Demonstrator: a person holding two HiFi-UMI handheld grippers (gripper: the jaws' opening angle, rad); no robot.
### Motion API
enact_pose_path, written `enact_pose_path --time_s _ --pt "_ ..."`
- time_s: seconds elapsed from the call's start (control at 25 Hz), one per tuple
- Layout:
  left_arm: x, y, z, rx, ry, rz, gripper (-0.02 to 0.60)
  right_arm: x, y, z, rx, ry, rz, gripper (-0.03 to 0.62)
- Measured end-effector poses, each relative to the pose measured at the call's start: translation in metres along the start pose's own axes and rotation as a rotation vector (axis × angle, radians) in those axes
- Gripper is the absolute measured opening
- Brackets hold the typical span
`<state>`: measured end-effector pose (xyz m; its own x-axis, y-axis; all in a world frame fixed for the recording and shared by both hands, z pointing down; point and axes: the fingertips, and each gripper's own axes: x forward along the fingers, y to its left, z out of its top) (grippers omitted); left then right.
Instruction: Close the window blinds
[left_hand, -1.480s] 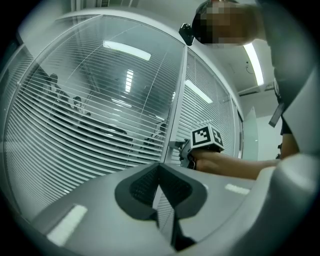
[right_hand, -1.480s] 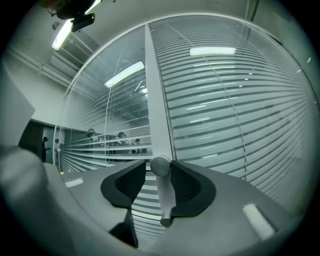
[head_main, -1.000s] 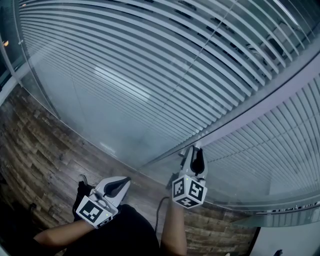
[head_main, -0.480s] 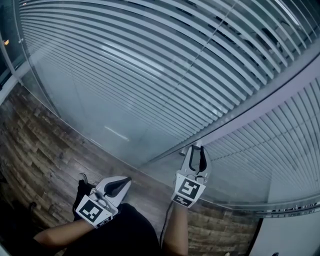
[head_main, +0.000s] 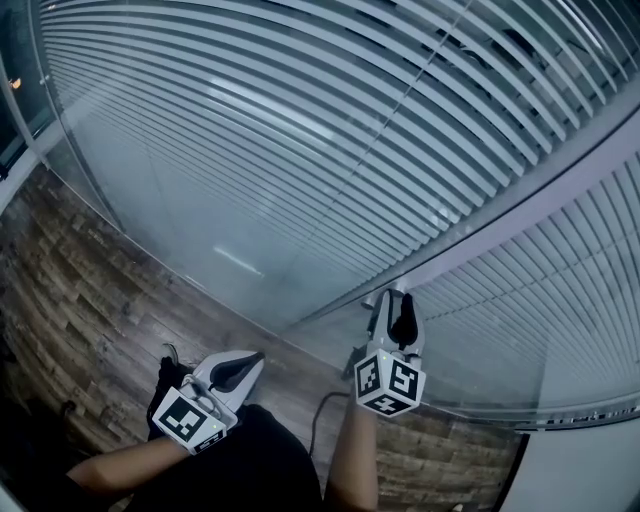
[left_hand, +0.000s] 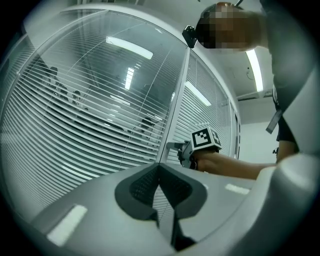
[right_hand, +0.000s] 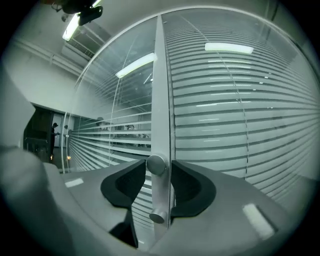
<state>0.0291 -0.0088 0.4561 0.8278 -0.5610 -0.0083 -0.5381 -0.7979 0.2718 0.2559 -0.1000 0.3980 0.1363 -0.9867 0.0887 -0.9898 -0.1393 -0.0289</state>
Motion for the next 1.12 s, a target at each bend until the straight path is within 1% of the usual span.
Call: enact_pose_path --time_s 0.08,0.16,0.28,0.4,0.56,0.72,0.88,1.04,1.12 --pt "-0.002 -0.001 0.004 0.005 0.001 0.003 -0.002 -0.001 0.002 0.009 0.025 -0.019 -0.005 0.151" --pt "-0.003 0.001 0.003 0.012 0.004 0.008 -0.002 0.001 0.003 0.009 0.030 -0.019 -0.020 0.139" --pt "-0.001 0.004 0.002 0.013 0.018 0.009 -0.002 0.005 0.001 0.008 0.009 -0.005 -0.035 0.133" --pt "-0.007 0.009 0.003 0.030 0.025 -0.007 -0.002 0.002 0.005 0.007 -0.023 0.007 -0.048 0.129" --pt "0.002 0.016 0.005 0.022 0.028 -0.060 -0.002 0.002 0.008 0.004 -0.156 0.033 -0.084 0.127" --pt "0.014 0.015 0.011 0.021 0.046 -0.126 -0.002 0.004 0.012 0.001 -0.301 0.070 -0.073 0.127" --pt "0.017 0.025 0.022 -0.013 0.045 -0.137 -0.002 0.006 0.012 -0.002 -0.404 0.093 -0.076 0.127" --pt "0.027 0.027 0.020 -0.007 0.076 -0.174 -0.002 0.012 0.012 -0.006 -0.550 0.136 -0.076 0.126" --pt "0.030 0.025 0.023 0.003 0.084 -0.194 -0.002 0.013 0.011 -0.005 -0.596 0.150 -0.062 0.127"
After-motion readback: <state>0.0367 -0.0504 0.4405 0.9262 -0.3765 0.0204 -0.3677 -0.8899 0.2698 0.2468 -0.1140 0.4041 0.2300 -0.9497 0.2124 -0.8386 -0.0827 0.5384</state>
